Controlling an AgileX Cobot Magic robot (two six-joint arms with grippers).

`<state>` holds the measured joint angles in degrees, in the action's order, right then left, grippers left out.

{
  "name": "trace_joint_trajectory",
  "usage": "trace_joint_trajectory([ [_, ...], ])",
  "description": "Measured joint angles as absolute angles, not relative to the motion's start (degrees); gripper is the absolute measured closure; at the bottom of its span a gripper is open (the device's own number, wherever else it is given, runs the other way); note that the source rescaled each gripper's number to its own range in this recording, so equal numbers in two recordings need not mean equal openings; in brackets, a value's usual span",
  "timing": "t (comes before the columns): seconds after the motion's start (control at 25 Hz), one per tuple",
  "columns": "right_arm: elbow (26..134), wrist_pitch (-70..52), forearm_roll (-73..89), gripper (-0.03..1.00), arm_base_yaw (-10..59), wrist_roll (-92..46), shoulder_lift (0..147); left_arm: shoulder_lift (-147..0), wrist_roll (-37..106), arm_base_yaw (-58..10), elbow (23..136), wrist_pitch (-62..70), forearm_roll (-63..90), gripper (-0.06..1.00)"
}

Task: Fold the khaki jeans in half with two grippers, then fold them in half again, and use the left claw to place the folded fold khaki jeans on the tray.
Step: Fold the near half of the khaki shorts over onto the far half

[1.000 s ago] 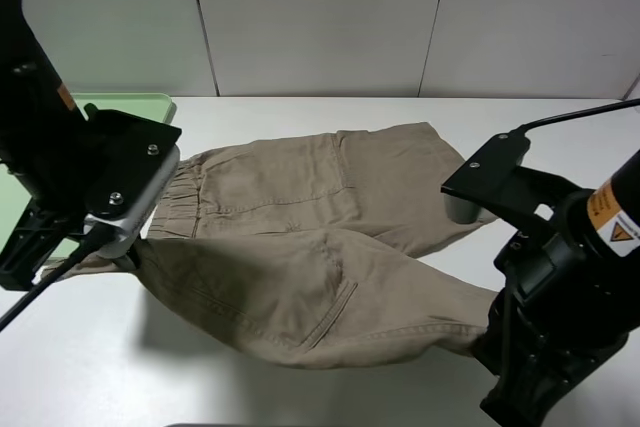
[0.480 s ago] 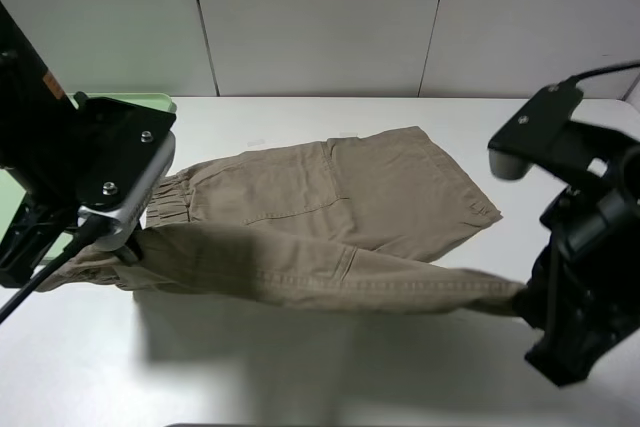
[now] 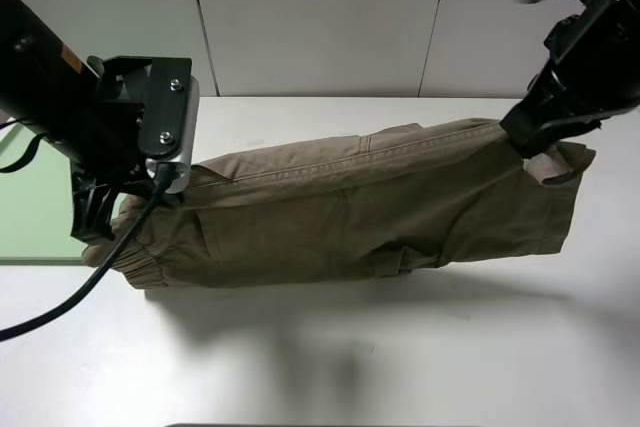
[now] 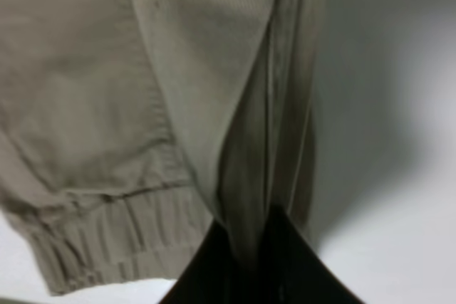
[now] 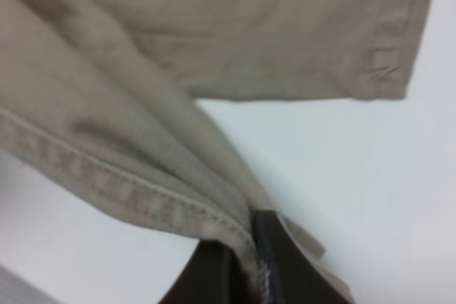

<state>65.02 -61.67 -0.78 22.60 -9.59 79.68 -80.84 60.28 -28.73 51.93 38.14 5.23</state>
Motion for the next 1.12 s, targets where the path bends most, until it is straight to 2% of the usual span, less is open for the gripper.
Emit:
trace_joint_trajectory([
  [0.32, 76.73, -61.02, -2.29, 0.97, 21.78, -11.56, 93.46, -83.79, 55.33, -28.26, 51.93, 30.99, -2.98, 0.94],
  [0.52, 81.50, -59.43, -1.77, 0.97, 21.78, -12.29, 99.41, -89.68, 48.08, -24.74, 51.93, 23.23, -8.01, 0.94],
  [0.8, 82.98, -53.95, -1.56, 0.97, 21.78, -12.42, 105.46, -97.48, 46.26, -20.81, 51.93, 13.20, -10.48, 0.94],
  [1.12, 82.98, -48.14, -4.49, 0.97, 21.78, -12.46, 108.03, -101.48, 46.09, -20.56, 51.93, 7.08, -11.26, 0.94],
])
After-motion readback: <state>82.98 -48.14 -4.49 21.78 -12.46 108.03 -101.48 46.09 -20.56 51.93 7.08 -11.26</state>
